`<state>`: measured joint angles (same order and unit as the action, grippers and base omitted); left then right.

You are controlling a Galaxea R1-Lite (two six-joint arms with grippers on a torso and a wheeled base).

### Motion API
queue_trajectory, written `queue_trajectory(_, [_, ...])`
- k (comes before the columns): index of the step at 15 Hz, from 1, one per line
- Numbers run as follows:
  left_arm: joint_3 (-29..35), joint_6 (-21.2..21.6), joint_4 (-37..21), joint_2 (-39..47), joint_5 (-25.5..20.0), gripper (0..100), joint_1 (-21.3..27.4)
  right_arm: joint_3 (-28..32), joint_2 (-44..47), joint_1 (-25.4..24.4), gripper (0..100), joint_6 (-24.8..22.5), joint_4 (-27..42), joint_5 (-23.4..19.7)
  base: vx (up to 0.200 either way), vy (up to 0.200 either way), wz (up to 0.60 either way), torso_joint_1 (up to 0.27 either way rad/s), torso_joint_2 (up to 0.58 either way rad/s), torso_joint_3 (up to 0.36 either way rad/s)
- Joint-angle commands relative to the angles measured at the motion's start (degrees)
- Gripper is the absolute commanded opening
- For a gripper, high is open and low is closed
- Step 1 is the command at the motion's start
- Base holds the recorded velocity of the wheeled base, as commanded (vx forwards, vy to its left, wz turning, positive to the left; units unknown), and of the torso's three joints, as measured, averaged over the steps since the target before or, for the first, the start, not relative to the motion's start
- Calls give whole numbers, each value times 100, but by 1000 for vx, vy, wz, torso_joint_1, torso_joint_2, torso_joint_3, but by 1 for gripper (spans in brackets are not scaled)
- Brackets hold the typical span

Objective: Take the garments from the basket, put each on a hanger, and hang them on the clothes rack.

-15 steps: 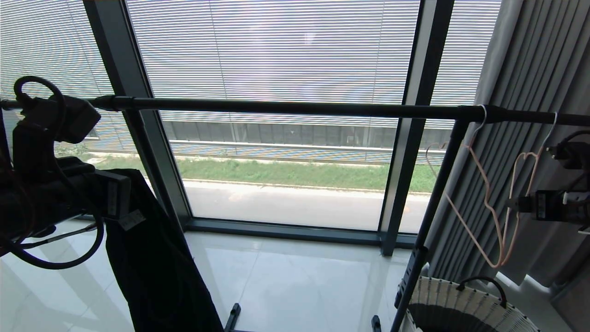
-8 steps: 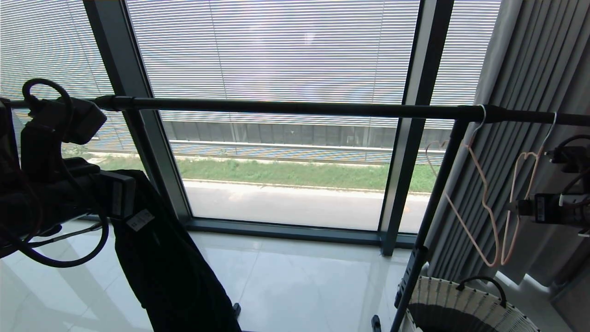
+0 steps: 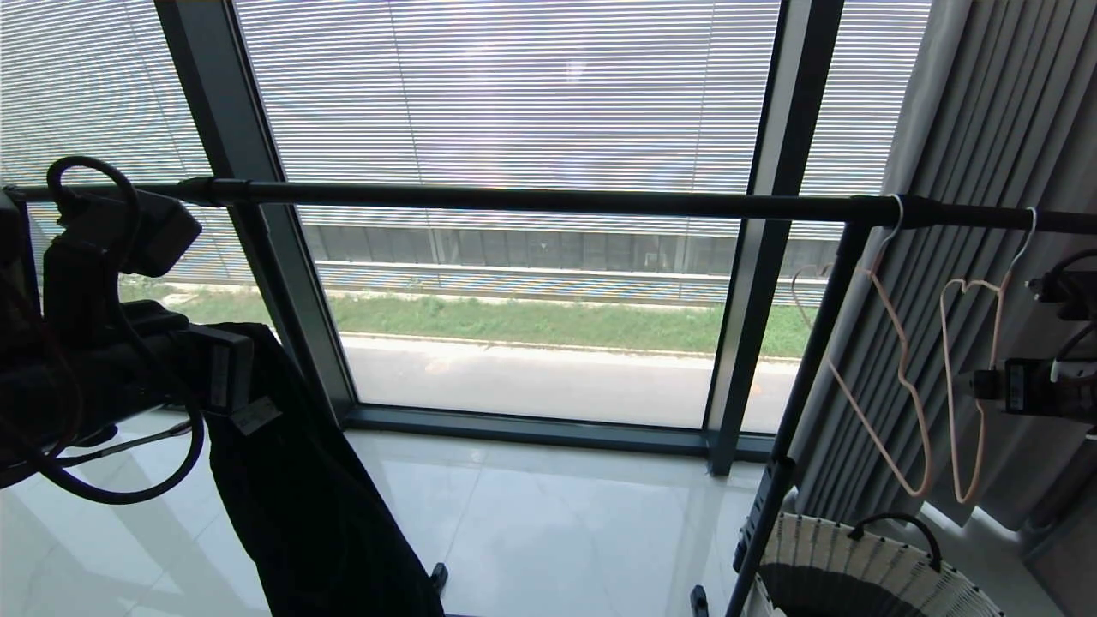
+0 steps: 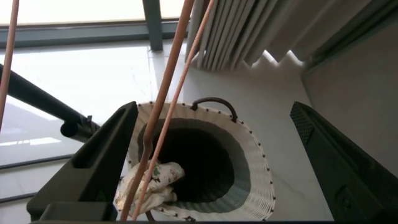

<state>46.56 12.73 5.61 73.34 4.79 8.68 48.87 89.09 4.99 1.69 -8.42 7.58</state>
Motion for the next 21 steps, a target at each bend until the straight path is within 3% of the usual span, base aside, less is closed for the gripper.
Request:
queue_trajectory(1, [-24, 2, 2, -4, 4, 0, 2, 0, -23, 2, 100, 6, -1, -20, 0, 0, 0, 0, 0, 0])
queue_trajectory(4, [-24, 2, 2, -4, 4, 0, 2, 0, 3, -6, 100, 244, -10, -284, 0, 0, 0, 0, 0, 0])
queue_trajectory(9, [-24, 11, 2, 5, 4, 0, -7, -18, 311, -6, 100, 244, -388, -644, 0, 0, 0, 0, 0, 0])
queue_trajectory(14, [-24, 11, 2, 23, 4, 0, -59, -176, 443, -6, 100, 244, -529, -706, 0, 0, 0, 0, 0, 0])
queue_trajectory(15, [-15, 11, 2, 31, 4, 0, -59, -185, 469, -6, 0, 244, -573, -714, 0, 0, 0, 0, 0, 0])
queue_trajectory(21, [-6, 11, 11, 110, 4, 0, -59, -185, 557, -6, 0, 270, -766, -829, 0, 0, 0, 0, 0, 0])
